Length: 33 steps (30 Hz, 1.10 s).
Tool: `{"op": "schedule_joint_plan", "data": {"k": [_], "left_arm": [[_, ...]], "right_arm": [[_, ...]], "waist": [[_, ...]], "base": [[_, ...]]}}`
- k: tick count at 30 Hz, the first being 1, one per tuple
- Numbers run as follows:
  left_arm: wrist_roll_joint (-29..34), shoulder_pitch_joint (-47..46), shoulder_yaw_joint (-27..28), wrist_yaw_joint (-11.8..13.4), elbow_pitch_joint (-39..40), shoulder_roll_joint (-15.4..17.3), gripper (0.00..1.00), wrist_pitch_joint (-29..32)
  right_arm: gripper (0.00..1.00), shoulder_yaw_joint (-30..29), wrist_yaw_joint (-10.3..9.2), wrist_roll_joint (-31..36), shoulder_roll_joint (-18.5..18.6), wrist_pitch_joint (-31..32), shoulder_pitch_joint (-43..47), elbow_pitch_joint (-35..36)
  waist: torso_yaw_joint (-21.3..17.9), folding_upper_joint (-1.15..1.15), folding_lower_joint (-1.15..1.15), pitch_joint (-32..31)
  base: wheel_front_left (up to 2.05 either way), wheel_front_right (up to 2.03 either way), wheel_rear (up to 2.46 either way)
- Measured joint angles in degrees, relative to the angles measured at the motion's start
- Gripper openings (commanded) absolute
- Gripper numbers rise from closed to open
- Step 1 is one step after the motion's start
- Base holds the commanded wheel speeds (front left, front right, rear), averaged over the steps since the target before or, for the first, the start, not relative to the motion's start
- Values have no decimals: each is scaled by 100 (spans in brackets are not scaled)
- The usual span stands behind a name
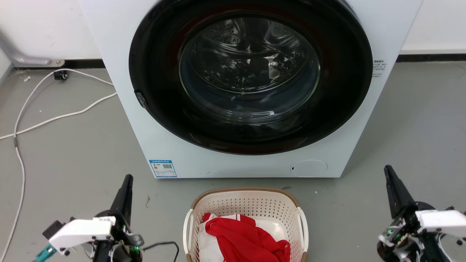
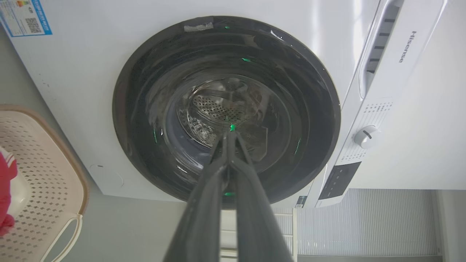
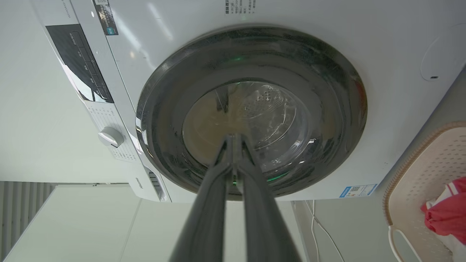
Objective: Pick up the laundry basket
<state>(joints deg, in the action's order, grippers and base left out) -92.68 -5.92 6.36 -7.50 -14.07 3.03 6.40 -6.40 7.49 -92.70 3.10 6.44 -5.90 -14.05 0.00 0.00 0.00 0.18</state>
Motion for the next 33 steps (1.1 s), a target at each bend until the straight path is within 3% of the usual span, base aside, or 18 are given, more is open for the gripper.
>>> {"op": "schedule_joint_plan", "data": {"k": [1, 13, 21, 33], "left_arm": [[-1, 14, -5, 0, -30, -3, 100, -1], [160, 285, -111, 2, -140, -43, 100, -219], [597, 329, 8, 3, -40, -42, 100, -434], [1551, 392, 183, 307, 292, -42, 100, -716]], "right_arm": [[100, 3, 1, -2, -1, -2, 18, -25], [100, 185, -8, 156, -33, -227, 293, -235], [100, 229, -8, 505, -33, -435, 294, -234], [100, 80, -8, 2082, -34, -723, 288, -102]], "waist": [[0, 0, 0, 0], [-1, 0, 0, -6], [-3, 0, 0, -13], [3, 0, 0, -13]], "base": [[0, 0, 0], [0, 0, 0], [0, 0, 0], [0, 0, 0]]}}
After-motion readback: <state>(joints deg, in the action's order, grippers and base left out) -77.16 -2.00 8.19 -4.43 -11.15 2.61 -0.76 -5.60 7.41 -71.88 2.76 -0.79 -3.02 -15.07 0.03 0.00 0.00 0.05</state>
